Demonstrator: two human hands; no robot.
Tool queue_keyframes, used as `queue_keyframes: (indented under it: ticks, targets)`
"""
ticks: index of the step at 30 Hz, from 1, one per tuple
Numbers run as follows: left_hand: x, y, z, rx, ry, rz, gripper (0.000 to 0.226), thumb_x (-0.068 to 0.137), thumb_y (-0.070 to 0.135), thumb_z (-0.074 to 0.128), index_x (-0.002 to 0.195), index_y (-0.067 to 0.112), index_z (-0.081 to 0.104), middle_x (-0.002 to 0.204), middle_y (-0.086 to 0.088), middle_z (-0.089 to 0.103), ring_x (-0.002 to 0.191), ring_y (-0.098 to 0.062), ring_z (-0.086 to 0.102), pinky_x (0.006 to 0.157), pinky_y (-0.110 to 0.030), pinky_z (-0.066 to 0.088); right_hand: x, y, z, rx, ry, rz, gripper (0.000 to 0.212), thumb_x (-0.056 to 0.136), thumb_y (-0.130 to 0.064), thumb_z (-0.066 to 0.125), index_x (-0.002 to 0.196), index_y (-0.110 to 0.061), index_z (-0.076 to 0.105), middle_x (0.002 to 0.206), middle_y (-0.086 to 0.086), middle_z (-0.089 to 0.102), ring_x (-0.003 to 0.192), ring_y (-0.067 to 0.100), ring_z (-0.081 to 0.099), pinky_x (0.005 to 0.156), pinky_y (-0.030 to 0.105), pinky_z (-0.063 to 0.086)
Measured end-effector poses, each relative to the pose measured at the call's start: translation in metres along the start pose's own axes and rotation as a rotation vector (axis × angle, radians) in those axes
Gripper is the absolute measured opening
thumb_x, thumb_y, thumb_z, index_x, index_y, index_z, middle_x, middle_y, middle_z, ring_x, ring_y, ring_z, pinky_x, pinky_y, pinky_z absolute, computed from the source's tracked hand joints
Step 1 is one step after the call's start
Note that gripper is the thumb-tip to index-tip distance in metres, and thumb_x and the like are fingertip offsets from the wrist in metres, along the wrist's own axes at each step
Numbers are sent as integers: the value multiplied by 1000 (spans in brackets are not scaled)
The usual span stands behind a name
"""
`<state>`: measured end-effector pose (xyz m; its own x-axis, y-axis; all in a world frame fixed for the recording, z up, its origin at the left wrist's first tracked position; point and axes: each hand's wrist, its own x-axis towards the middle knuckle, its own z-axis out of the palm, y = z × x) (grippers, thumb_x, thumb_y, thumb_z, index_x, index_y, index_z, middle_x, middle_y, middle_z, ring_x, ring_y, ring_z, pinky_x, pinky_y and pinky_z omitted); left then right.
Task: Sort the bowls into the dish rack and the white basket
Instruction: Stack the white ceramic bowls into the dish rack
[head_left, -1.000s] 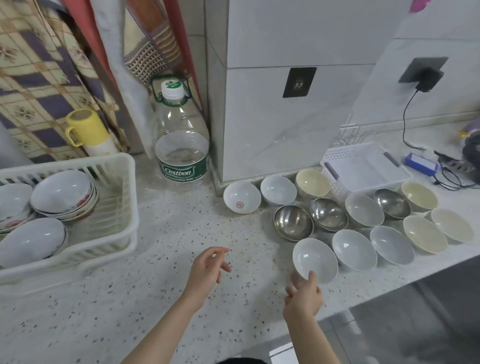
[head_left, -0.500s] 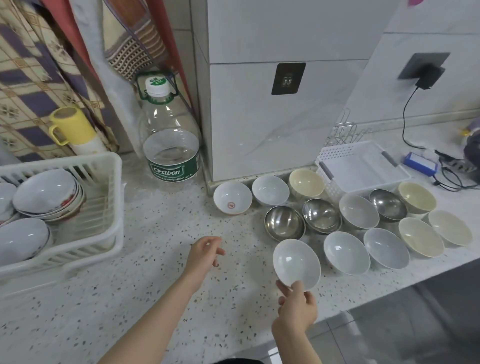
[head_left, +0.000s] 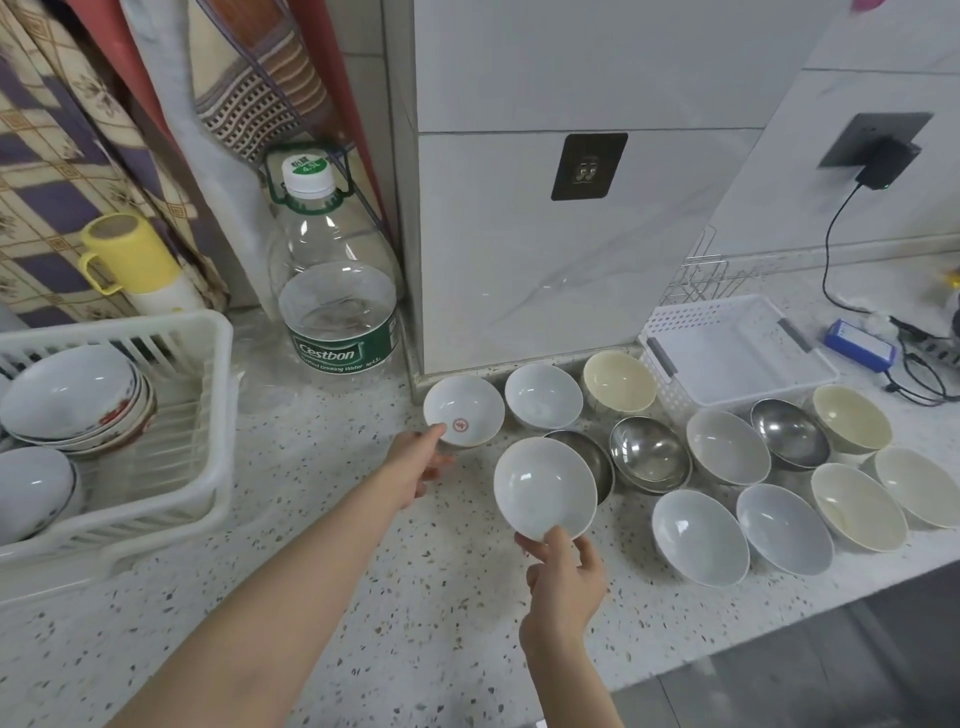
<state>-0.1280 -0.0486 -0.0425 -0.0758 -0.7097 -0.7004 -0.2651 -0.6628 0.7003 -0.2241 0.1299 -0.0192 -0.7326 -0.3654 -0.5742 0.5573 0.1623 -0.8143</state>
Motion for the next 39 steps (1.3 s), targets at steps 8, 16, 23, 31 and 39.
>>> queue_keyframes:
  ticks: [8,16,23,31,39]
  targets:
    - [18,-1,9,-36,-48,-37,19,98,25,53,116,19,51,85,-6,73,53,-14,48,48,-22,26,4,-3,9,-40,-11,-13,37,83,-9,57,119,-10,58,95,22,73,43,2,49,42,22,35]
    - [16,-5,0,-6,-35,0,29,93,11,50,121,15,54,89,-11,75,50,-14,29,45,-23,22,-4,-9,8,-72,-5,-40,36,84,-10,58,119,-17,56,76,13,75,39,2,45,46,24,38]
    - [-13,-19,-29,0,-18,38,30,91,11,53,121,12,57,95,-17,74,36,-9,36,42,-22,22,-24,-14,5,-108,-46,-76,32,84,-12,57,116,-16,59,85,15,76,43,3,48,46,22,39]
    - [-77,-24,-84,42,-42,162,18,87,9,54,101,8,65,71,-13,76,41,-11,24,38,-20,21,-54,-9,7,-128,-96,-126,36,79,-14,56,115,-11,59,75,12,76,40,4,41,44,21,36]
    - [-140,-42,-186,-3,65,241,20,86,8,53,100,8,67,73,-16,76,38,-9,24,38,-20,20,-96,5,40,-83,-155,-139,36,81,-12,55,115,-6,62,68,12,74,37,7,25,41,18,31]
